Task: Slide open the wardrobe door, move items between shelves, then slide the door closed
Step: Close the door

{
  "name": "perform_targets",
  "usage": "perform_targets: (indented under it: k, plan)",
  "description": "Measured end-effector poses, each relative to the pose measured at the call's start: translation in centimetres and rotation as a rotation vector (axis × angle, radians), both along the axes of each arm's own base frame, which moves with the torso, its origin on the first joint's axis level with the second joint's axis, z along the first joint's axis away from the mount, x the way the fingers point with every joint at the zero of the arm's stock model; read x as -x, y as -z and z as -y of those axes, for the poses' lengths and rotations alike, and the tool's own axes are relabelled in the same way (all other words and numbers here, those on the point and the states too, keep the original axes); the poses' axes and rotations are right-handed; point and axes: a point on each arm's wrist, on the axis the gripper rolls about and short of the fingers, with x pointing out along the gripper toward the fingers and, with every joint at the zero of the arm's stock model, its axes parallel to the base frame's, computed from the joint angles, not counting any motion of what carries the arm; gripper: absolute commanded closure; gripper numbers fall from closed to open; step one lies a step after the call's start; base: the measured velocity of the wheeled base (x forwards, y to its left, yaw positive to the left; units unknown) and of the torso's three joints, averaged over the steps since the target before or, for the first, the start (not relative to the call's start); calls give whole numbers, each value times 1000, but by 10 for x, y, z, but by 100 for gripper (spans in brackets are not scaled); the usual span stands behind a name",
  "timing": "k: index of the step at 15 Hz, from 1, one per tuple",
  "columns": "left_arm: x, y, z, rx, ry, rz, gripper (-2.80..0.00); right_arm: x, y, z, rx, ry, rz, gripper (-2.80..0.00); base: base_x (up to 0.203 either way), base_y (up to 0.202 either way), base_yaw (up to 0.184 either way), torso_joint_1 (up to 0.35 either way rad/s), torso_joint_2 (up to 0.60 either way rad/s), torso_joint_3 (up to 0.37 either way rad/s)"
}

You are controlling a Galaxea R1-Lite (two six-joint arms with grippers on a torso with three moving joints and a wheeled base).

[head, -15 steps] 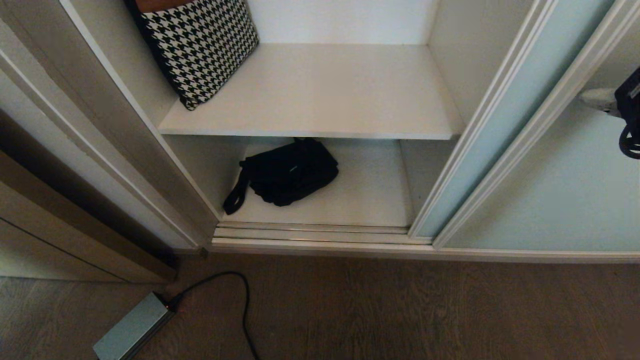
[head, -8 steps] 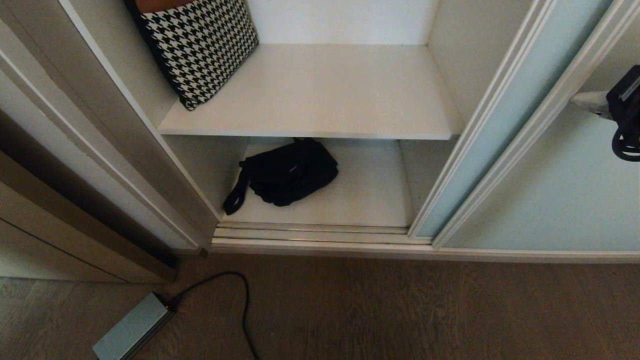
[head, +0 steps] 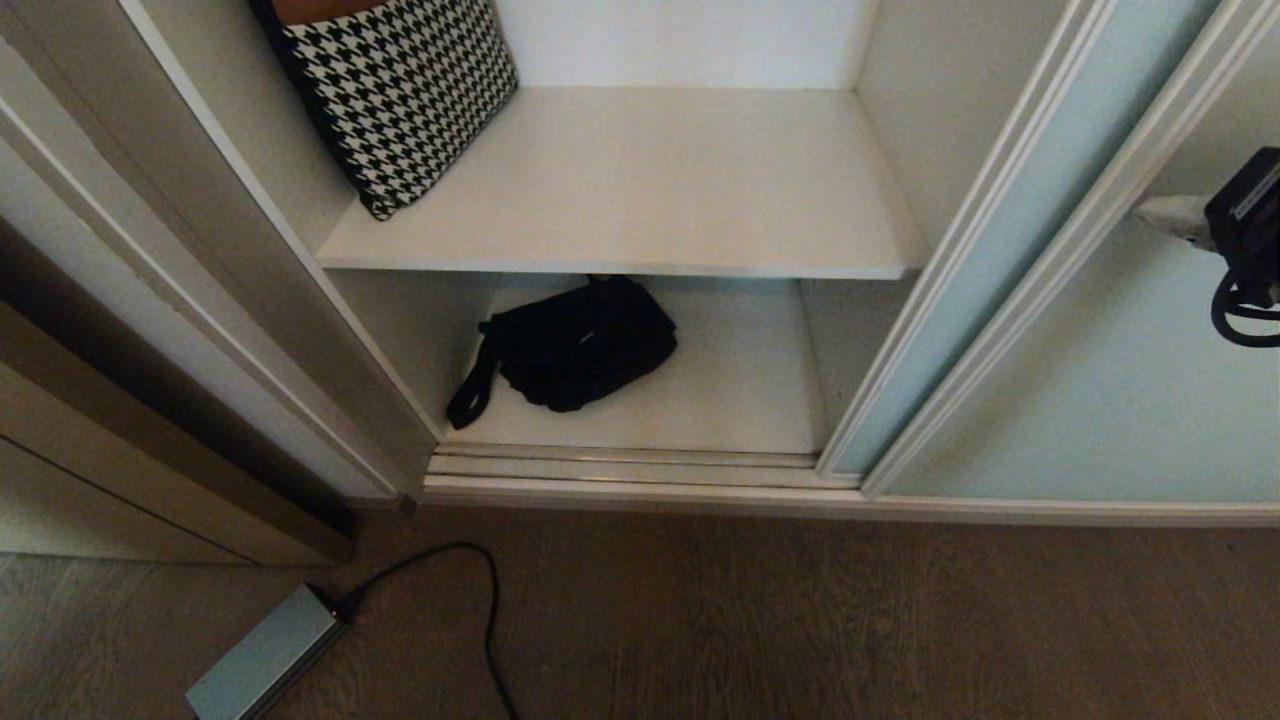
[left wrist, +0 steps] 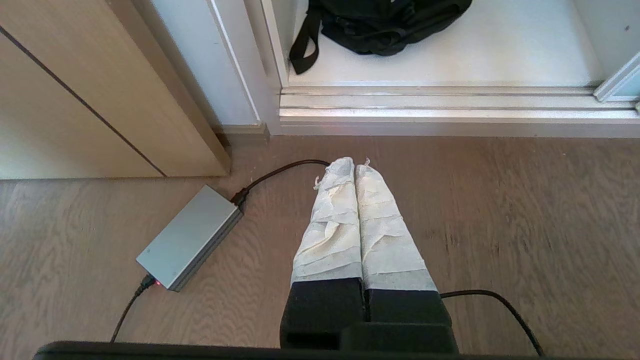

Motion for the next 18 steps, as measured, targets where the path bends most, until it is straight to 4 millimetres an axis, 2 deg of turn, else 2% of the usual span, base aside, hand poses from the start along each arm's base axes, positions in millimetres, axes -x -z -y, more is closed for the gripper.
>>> perform_targets:
  k: [7, 14, 18]
  plan:
    - [0, 0, 0, 0, 0, 0, 0, 5, -1, 1, 0, 6, 5, 0, 0, 0, 0, 0, 0, 0]
    - [0, 0, 0, 0, 1, 0, 0, -4, 4, 3, -3, 2, -15, 0, 0, 0, 0, 0, 0, 0]
    - [0, 0, 0, 0, 0, 0, 0, -7, 5, -3, -2, -22, -16, 0, 0, 0, 0, 0, 0, 0]
